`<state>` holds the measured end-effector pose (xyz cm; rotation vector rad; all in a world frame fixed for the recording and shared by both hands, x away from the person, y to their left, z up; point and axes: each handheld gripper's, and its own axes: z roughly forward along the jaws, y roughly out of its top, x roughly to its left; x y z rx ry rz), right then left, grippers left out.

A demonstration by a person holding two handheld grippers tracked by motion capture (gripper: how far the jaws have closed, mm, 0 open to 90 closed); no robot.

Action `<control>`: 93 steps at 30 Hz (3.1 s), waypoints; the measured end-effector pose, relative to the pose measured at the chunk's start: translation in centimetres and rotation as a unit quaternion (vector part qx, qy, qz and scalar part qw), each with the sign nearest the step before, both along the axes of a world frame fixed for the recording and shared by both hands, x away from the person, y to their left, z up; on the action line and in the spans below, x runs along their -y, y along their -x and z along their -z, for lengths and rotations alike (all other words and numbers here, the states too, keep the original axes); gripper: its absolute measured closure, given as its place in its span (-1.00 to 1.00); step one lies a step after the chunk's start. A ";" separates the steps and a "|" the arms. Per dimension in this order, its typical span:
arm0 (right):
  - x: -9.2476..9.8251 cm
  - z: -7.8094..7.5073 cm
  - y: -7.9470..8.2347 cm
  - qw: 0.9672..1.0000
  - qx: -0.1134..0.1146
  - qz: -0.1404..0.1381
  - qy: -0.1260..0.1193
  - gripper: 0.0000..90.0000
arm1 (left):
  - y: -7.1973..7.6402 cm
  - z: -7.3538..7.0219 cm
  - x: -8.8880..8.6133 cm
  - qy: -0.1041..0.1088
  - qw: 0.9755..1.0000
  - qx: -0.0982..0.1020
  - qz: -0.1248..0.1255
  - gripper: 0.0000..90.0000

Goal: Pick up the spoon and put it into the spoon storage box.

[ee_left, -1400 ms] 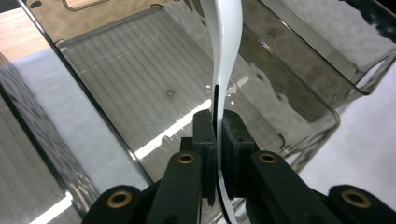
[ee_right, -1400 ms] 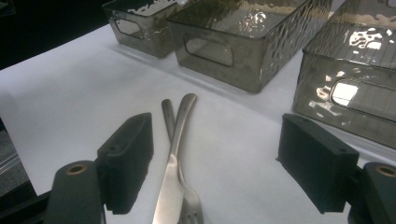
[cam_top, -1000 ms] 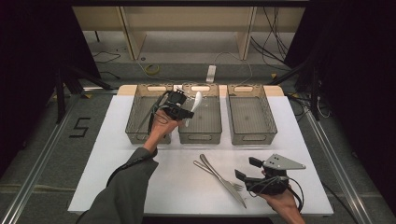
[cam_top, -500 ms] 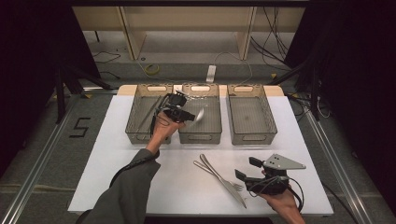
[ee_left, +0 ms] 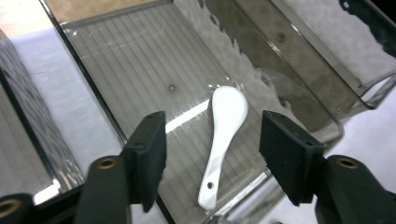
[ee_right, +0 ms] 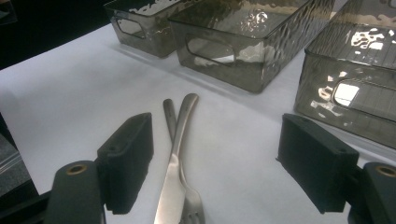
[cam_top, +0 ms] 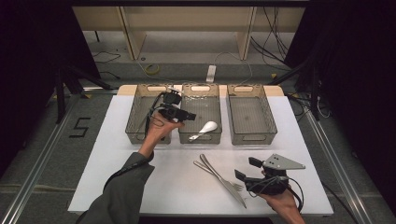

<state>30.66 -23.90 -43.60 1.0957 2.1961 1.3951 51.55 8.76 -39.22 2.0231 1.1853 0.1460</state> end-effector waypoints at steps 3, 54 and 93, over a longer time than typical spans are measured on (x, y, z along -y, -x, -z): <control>0.0 0.0 0.0 1.000 -0.001 0.001 0.000 -0.39 | 0.8 -0.2 -0.5 0.006 1.000 0.004 0.003 -0.19; -3.9 -0.5 -3.2 0.995 -0.037 -0.060 0.073 -0.34 | 11.5 1.7 -6.5 0.065 0.994 0.089 0.017 -0.49; -8.1 1.5 -6.1 0.973 -0.134 -0.091 0.163 -0.21 | 14.7 2.0 -7.9 0.061 0.989 0.131 0.020 -0.64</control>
